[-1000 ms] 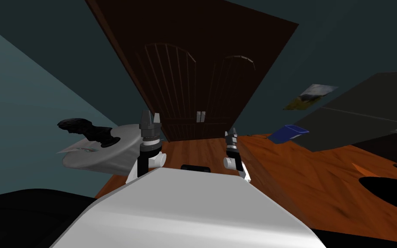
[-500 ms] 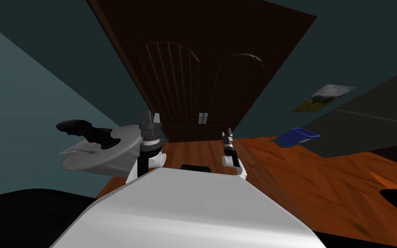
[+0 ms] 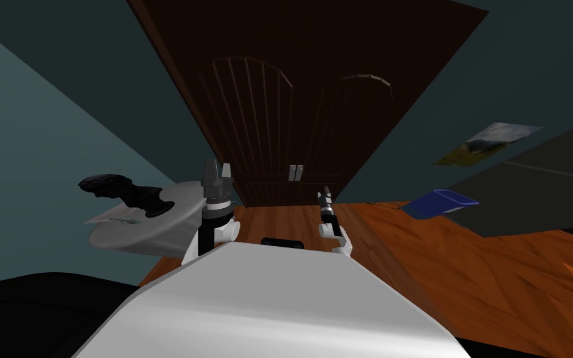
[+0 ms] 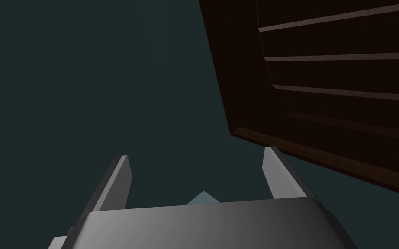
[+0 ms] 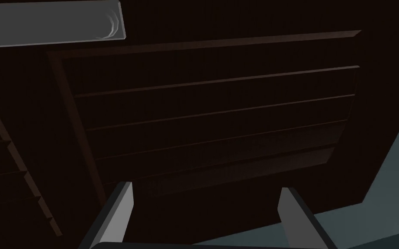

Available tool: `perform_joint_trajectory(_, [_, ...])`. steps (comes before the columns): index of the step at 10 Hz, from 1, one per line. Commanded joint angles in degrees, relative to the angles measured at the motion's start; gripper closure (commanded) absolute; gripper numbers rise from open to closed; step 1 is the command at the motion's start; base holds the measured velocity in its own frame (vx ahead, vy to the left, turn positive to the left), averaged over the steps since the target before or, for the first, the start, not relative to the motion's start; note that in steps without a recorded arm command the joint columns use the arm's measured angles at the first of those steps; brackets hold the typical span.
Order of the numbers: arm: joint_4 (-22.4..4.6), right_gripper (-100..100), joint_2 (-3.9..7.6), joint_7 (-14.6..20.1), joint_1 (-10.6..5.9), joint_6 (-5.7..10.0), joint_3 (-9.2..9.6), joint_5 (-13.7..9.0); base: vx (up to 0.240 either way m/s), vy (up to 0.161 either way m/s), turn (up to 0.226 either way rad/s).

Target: Pull the door open

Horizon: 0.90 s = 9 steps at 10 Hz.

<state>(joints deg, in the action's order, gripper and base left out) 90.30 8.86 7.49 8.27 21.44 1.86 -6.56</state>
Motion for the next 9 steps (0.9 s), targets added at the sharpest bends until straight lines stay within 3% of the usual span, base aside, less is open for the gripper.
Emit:
perform_joint_trajectory(1, [-1.6, -100, 0.32, 0.0, -0.99, 0.01, 0.03, -0.1, 0.076, 0.022, 0.021])
perform_joint_trajectory(9, [-12.9, -100, 2.34, -0.4, -7.33, -1.37, 1.39, -0.2, 0.092, 0.022, 0.051])
